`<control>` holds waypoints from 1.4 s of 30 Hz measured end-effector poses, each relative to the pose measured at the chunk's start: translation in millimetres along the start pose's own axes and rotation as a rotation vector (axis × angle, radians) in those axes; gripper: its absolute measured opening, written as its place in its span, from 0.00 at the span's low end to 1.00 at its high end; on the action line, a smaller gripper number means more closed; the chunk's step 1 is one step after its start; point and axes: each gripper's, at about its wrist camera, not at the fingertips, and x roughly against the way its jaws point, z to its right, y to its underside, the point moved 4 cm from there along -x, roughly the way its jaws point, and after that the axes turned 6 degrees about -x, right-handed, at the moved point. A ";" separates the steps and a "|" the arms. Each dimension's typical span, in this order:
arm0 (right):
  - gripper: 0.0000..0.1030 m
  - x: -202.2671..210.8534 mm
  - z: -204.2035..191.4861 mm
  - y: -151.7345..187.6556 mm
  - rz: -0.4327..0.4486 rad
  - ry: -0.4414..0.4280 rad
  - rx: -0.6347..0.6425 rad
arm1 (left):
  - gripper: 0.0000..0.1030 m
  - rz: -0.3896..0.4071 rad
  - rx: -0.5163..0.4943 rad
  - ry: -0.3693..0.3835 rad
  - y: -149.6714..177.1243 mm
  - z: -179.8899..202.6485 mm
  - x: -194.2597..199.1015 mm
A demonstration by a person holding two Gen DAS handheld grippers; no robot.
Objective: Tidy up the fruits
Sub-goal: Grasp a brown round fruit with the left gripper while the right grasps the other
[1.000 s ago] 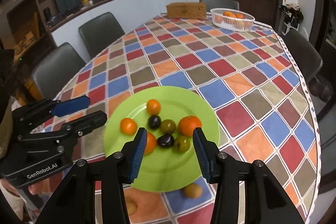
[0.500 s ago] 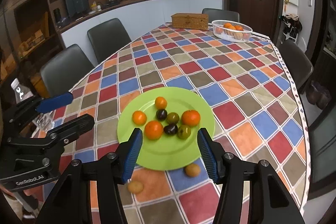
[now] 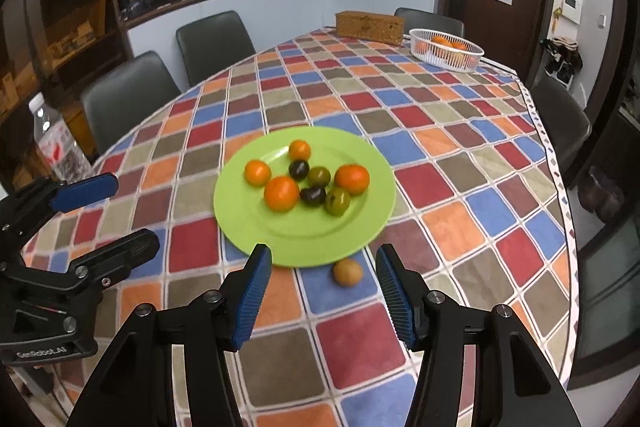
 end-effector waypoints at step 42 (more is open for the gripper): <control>0.32 -103.2 28.2 33.2 -0.154 -0.059 -0.003 | 0.27 -0.219 0.026 0.095 53.6 32.0 -92.5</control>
